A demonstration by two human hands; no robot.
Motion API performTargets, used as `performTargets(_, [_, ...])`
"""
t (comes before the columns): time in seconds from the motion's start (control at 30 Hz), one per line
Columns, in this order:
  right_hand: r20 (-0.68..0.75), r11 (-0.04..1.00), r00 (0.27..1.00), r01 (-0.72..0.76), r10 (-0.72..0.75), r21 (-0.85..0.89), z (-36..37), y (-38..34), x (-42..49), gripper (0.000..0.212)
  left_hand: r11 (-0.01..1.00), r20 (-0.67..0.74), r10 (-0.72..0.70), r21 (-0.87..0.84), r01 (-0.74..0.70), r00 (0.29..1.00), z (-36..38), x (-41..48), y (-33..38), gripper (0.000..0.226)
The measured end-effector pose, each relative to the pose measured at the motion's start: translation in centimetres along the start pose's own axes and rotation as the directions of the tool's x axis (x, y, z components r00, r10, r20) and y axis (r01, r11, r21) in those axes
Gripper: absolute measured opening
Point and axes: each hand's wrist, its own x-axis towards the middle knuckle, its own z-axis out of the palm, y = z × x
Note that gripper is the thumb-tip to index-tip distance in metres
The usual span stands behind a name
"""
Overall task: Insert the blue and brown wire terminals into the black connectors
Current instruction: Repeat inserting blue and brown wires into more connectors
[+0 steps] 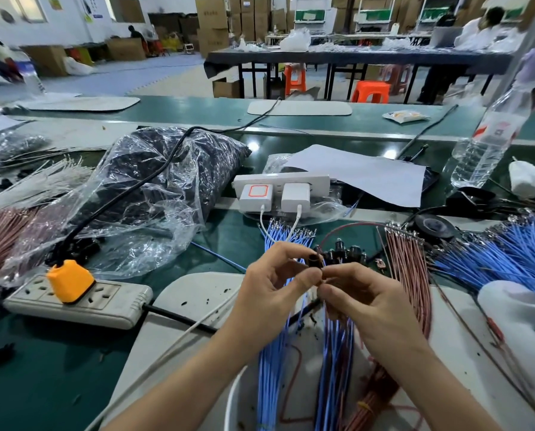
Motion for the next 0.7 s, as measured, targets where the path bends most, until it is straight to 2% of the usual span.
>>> performTargets(0.07, [0.012, 0.998, 0.999, -0.039, 0.038, 0.056, 0.0, -0.1, 0.0, 0.018, 0.996, -0.001, -0.061, -0.057, 0.061, 0.998, 0.2, 0.0, 0.1, 0.012])
performTargets(0.13, [0.092, 0.982, 0.988, -0.139, 0.128, 0.131, -0.5, -0.5, 0.0, 0.014, 0.965, -0.035, -0.159, -0.218, 0.148, 0.987, 0.4, 0.3, 0.4, 0.009])
performTargets(0.17, [0.183, 0.965, 0.966, -0.213, 0.185, 0.150, -0.8, -0.8, 0.0, 0.013, 0.907, -0.060, -0.246, -0.366, 0.208, 0.967, 0.3, 0.6, 0.6, 0.008])
performTargets(0.2, [0.313, 0.946, 0.919, -0.293, 0.238, 0.141, -1.3, -1.0, -0.1, 0.014, 0.800, -0.067, -0.344, -0.542, 0.256, 0.936, 0.1, 1.0, 0.8, 0.008])
performTargets(0.23, [0.469, 0.924, 0.838, -0.366, 0.278, 0.107, -1.7, -1.4, -0.2, 0.015, 0.676, -0.062, -0.426, -0.684, 0.272, 0.903, -0.4, 1.5, 0.8, 0.012])
performTargets(0.27, [0.622, 0.907, 0.725, -0.417, 0.296, 0.054, -2.1, -1.8, -0.3, 0.012, 0.575, -0.059, -0.483, -0.773, 0.266, 0.873, -1.1, 2.0, 0.9, 0.015])
performTargets(0.3, [0.745, 0.895, 0.595, -0.447, 0.302, -0.006, -2.2, -2.3, -0.4, 0.012, 0.511, -0.063, -0.521, -0.822, 0.252, 0.851, -1.8, 2.4, 1.0, 0.017])
performTargets(0.37, [0.868, 0.894, 0.393, -0.433, 0.303, -0.116, -2.3, -2.5, -0.6, 0.023, 0.444, -0.058, -0.546, -0.866, 0.230, 0.836, -2.9, 2.8, 1.1, 0.019])
performTargets(0.4, [0.893, 0.893, 0.327, -0.422, 0.309, -0.155, -2.2, -2.5, -0.6, 0.024, 0.433, -0.045, -0.546, -0.870, 0.235, 0.837, -3.1, 2.9, 1.1, 0.020])
performTargets(0.47, [0.909, 0.887, 0.280, -0.429, 0.308, -0.169, -1.9, -2.2, -0.4, 0.015, 0.455, -0.026, -0.527, -0.852, 0.257, 0.849, -3.1, 2.9, 1.0, 0.022])
performTargets(0.5, [0.906, 0.885, 0.289, -0.436, 0.308, -0.162, -1.8, -2.1, -0.4, 0.012, 0.493, -0.029, -0.511, -0.829, 0.265, 0.859, -2.9, 2.7, 0.9, 0.024])
performTargets(0.57, [0.863, 0.868, 0.396, -0.489, 0.314, -0.092, -1.4, -1.6, -0.4, 0.016, 0.591, -0.025, -0.461, -0.754, 0.286, 0.887, -2.4, 2.3, 0.7, 0.026])
performTargets(0.63, [0.712, 0.837, 0.618, -0.542, 0.334, 0.077, -0.7, -1.0, -0.4, 0.021, 0.671, 0.034, -0.396, -0.672, 0.314, 0.917, -1.6, 1.7, 0.7, 0.023])
performTargets(0.7, [0.458, 0.859, 0.812, -0.481, 0.362, 0.175, -0.2, -0.6, -0.4, 0.026, 0.755, 0.098, -0.341, -0.564, 0.334, 0.935, -0.8, 1.1, 0.8, 0.018])
